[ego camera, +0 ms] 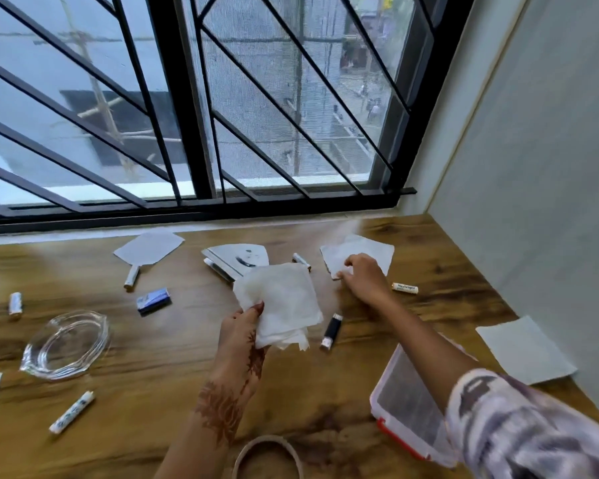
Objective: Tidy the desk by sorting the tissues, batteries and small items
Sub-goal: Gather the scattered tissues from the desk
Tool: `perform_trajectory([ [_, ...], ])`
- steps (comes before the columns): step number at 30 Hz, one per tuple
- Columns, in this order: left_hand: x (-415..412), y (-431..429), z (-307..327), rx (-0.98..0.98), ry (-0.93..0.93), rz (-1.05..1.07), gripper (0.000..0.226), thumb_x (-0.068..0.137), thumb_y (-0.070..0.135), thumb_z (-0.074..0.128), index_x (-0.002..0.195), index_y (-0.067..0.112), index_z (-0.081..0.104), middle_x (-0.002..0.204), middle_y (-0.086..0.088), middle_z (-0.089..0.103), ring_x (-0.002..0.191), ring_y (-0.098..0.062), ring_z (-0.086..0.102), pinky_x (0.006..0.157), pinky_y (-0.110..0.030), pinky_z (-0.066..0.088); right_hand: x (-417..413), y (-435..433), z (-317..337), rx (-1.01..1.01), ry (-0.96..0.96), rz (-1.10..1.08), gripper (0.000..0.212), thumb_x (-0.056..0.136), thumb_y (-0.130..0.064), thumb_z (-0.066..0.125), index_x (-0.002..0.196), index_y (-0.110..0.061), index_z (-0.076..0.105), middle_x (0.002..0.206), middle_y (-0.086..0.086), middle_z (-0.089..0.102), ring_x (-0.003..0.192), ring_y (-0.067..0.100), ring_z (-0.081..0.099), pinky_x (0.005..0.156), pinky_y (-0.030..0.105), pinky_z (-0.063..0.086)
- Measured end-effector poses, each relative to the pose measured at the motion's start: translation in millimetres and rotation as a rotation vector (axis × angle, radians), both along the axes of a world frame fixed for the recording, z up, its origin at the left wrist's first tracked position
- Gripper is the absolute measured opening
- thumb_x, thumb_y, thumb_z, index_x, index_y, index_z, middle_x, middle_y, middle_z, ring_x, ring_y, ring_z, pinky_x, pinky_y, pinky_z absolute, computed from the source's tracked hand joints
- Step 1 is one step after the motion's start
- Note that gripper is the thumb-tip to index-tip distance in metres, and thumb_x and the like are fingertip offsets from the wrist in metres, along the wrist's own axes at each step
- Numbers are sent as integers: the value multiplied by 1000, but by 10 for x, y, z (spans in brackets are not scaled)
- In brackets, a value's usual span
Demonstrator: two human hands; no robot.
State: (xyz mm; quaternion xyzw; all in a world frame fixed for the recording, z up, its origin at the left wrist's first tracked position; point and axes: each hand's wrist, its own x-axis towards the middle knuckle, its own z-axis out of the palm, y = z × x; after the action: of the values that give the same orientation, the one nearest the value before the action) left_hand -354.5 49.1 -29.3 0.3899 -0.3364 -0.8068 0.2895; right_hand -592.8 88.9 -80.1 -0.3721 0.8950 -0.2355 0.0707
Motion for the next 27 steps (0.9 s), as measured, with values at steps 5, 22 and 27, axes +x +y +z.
perform_trajectory([
  [5,-221,-24,-103,51,-41,63,15,90,5,51,80,1,61,58,-5,71,51,-15,68,47,-24,56,-229,-148,-179,53,104,54,21,89,-20,55,98,-3,65,104,13,57,98,30,54,79,36,46],
  [22,-708,-20,-223,236,173,105,35,93,38,45,94,7,63,73,-7,75,63,-18,71,54,-28,59,657,289,361,-374,-266,470,24,88,-31,59,101,-11,65,106,2,67,95,10,62,78,20,51],
  [27,-699,-49,-200,264,155,-4,50,86,44,52,112,2,60,96,-15,70,79,-26,70,63,-34,60,701,353,286,-214,-192,695,39,90,-38,53,113,-9,62,132,5,55,123,13,49,99,26,43],
])
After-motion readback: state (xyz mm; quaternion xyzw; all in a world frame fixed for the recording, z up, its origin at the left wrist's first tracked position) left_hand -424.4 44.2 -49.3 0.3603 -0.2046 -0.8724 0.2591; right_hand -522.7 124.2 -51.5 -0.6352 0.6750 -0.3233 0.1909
